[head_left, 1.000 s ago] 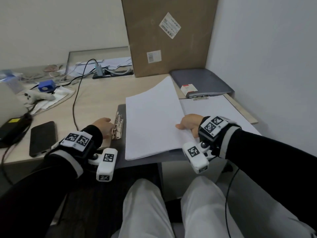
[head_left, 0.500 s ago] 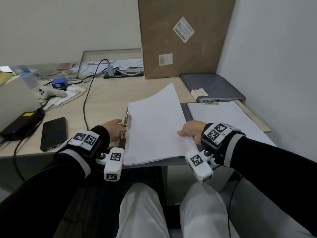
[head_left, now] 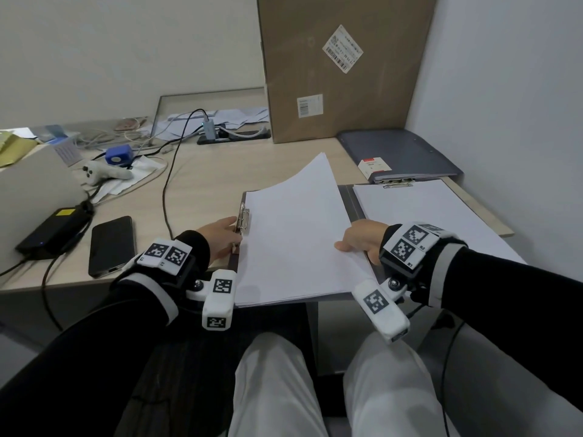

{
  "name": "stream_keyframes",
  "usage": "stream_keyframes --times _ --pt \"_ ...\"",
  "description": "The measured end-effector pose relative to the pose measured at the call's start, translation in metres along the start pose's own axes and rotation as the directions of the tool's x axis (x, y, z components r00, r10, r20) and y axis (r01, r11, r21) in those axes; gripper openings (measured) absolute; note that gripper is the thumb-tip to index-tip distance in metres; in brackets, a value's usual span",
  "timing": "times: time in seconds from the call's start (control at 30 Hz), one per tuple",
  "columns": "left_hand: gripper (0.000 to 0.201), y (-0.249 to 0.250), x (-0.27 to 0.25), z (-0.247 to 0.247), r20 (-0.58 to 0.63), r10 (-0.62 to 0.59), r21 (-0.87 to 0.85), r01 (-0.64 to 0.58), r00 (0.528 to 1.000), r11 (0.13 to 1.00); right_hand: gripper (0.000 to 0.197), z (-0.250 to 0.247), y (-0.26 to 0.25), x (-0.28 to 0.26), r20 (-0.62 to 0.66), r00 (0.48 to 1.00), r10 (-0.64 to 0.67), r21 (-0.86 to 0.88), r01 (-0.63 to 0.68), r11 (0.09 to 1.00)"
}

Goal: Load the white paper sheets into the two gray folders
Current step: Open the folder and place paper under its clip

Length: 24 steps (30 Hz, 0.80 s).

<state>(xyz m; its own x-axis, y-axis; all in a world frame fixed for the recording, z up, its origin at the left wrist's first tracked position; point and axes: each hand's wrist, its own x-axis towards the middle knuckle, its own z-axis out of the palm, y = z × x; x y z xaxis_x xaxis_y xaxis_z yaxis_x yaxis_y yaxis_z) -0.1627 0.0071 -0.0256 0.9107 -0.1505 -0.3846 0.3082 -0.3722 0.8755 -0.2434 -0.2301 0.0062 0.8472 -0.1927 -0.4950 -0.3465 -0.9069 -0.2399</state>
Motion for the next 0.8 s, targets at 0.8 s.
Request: stream_keyframes --times 0.8 --pt "0.088 0.014 -0.006 0.009 0.000 0.056 0.721 -0.039 0.998 0.692 0.053 -0.018 0.005 0.004 -0.053 0.997 0.052 0.084 -0.047 0.995"
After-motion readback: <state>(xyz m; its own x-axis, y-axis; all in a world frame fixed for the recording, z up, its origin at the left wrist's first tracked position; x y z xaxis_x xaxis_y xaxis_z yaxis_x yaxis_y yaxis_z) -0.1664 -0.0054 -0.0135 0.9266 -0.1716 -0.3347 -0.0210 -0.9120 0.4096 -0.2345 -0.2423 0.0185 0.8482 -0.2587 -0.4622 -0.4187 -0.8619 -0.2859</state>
